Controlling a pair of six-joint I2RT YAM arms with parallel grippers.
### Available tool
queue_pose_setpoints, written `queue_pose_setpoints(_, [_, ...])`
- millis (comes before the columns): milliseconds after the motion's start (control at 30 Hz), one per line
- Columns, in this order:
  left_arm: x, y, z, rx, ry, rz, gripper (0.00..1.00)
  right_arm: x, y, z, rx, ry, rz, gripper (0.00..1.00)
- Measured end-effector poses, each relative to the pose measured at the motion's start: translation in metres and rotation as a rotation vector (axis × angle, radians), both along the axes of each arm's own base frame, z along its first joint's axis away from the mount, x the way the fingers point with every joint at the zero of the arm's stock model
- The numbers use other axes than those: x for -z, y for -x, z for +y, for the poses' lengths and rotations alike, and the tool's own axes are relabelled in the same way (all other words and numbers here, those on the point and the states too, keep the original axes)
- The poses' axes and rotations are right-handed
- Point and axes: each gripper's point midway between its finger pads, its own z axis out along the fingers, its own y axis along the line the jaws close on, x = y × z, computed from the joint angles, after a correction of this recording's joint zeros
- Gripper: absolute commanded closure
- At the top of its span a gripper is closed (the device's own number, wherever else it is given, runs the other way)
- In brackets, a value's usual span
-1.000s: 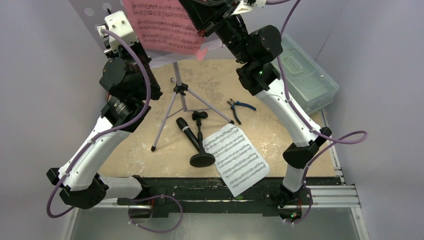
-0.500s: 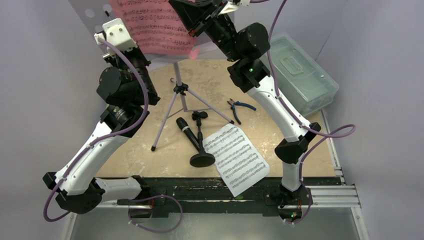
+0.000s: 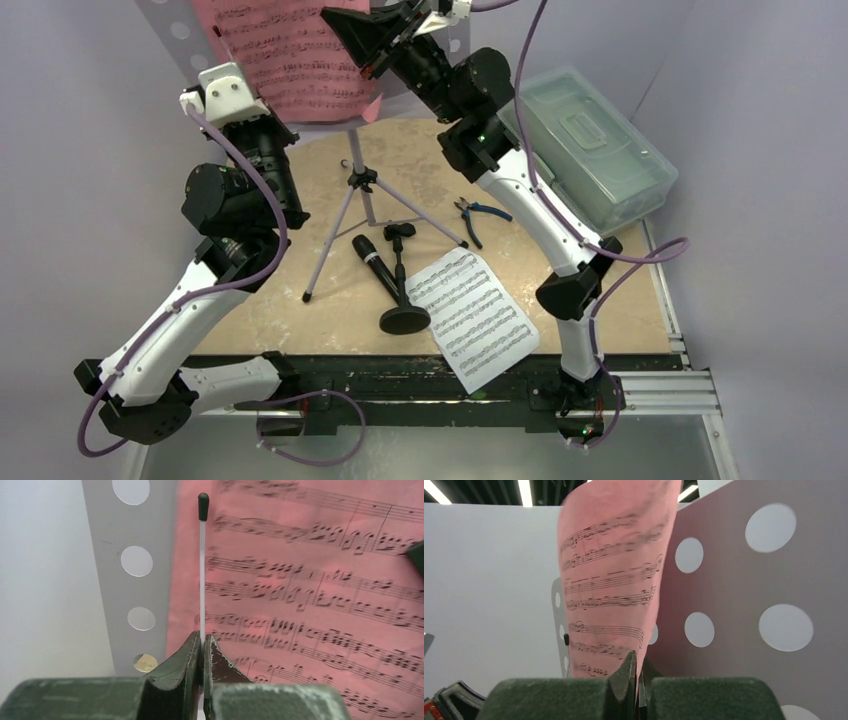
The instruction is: Set up the instrument practice props
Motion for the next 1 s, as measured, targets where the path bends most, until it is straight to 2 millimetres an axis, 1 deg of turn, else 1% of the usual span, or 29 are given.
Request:
queue_pose_setpoints(167, [-0.001, 0.001, -0.001, 0.02, -0.005, -0.018, 1.0, 0.015, -0.005, 0.017, -0.02, 0.024, 0.008, 1.0])
queue_pose_setpoints(333, [0.0, 0.004, 0.0, 0.031, 0.005, -0.042, 1.0, 0.023, -0.002, 0.02, -0.014, 0.028, 0.017, 1.0])
queue_pose_setpoints(433, [-0.001, 0.005, 0.0, 0.03, 0.002, -0.046, 1.0, 0.019, 0.0, 0.02, -0.017, 0.025, 0.002, 1.0])
queue_pose_setpoints(567, [-0.001, 0.004, 0.0, 0.031, -0.007, -0.045, 1.0, 0.003, 0.008, 0.019, -0.032, -0.005, -0.05, 1.0])
queue_pose_setpoints(633, [-0.001, 0.004, -0.001, 0.032, -0.008, -0.046, 1.0, -0.001, 0.013, 0.02, -0.043, -0.012, -0.074, 1.0])
queue_pose_setpoints(800, [-0.001, 0.003, -0.002, 0.035, -0.012, -0.045, 1.0, 0.004, 0.021, 0.031, -0.072, 0.003, -0.091, 1.0])
queue_pose_setpoints(1000, [-0.001, 0.002, -0.004, 0.041, -0.011, -0.049, 1.0, 0.017, 0.019, 0.044, -0.09, 0.029, -0.091, 1.0])
